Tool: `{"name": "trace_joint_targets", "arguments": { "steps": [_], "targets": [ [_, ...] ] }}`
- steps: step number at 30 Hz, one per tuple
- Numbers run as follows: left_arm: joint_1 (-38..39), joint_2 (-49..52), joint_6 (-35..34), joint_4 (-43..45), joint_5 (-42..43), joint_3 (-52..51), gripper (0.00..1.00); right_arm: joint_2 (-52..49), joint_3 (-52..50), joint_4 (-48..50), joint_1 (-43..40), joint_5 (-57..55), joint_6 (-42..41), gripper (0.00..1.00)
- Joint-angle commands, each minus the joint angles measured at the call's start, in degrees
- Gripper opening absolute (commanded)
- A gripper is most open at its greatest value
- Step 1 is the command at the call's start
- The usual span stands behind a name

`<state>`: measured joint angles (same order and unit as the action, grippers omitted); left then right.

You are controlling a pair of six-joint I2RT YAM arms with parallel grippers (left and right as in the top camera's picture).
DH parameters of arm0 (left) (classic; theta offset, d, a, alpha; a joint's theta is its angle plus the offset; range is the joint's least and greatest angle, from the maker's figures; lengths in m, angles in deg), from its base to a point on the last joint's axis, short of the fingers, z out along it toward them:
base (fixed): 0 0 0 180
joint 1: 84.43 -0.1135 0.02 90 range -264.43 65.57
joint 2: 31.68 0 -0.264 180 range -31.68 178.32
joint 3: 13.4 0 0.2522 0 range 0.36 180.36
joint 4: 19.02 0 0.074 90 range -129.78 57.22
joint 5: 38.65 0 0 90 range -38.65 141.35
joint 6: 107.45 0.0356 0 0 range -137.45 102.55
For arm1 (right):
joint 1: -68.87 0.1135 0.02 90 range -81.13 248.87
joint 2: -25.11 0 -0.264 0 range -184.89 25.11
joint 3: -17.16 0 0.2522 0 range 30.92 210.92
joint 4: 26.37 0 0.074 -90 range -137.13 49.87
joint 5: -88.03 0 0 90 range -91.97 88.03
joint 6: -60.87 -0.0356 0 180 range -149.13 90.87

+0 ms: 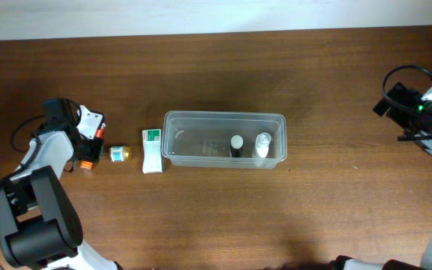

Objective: Pack container
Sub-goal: 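Move the left gripper to the orange Redoxon tube and grasp it, then carry the Redoxon tube with the left gripper and lay it in the container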

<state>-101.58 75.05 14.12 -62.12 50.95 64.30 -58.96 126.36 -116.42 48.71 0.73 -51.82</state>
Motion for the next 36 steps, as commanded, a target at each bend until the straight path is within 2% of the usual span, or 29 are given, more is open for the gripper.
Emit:
{"name": "trace_joint_targets", "arguments": {
  "steps": [1, 4, 9, 12, 14, 18, 22, 26, 31, 36],
  "targets": [
    [0.02, -0.15, 0.13, -1.20, 0.00, 3.26, 0.17, -0.07, 0.24, 0.13, -0.33, 0.09, -0.28, 0.98],
    [0.02, -2.43, -1.33, -3.34, 0.22, 6.38, 0.11, -0.07, 0.24, 0.13, -0.33, 0.09, -0.28, 0.98],
    [1.09, -7.65, -1.51, -5.60, 0.61, 10.82, 0.12, -0.07, 0.24, 0.15, -0.33, 0.07, -0.28, 0.98],
    [1.25, -8.83, -1.51, -6.16, 1.66, 10.84, 0.26, -0.07, 0.24, 0.15, -0.33, 0.09, -0.28, 0.98],
    [1.25, -7.85, -1.51, -6.58, 2.25, 10.56, 0.27, -0.07, 0.24, 0.13, -0.33, 0.07, -0.28, 0.99],
    [1.38, -6.40, -1.53, -7.43, 2.60, 10.51, 0.13, -0.07, 0.24, 0.15, -0.33, 0.09, -0.28, 0.98],
    [2.05, -7.34, -1.51, -7.41, 2.75, 10.64, 0.09, -0.07, 0.24, 0.13, -0.33, 0.09, -0.28, 0.98],
    [3.89, -10.23, -1.53, -7.50, 2.80, 10.67, 0.09, -0.07, 0.24, 0.13, -0.33, 0.09, -0.28, 0.98],
    [9.94, -15.34, -1.53, -8.24, 4.42, 10.93, 0.13, -0.07, 0.24, 0.13, -0.33, 0.09, -0.28, 0.98],
    [22.36, -20.20, -1.44, -7.06, 12.57, 10.93, 0.14, -0.07, 0.24, 0.15, -0.33, 0.09, -0.28, 0.98]
  ]
}}
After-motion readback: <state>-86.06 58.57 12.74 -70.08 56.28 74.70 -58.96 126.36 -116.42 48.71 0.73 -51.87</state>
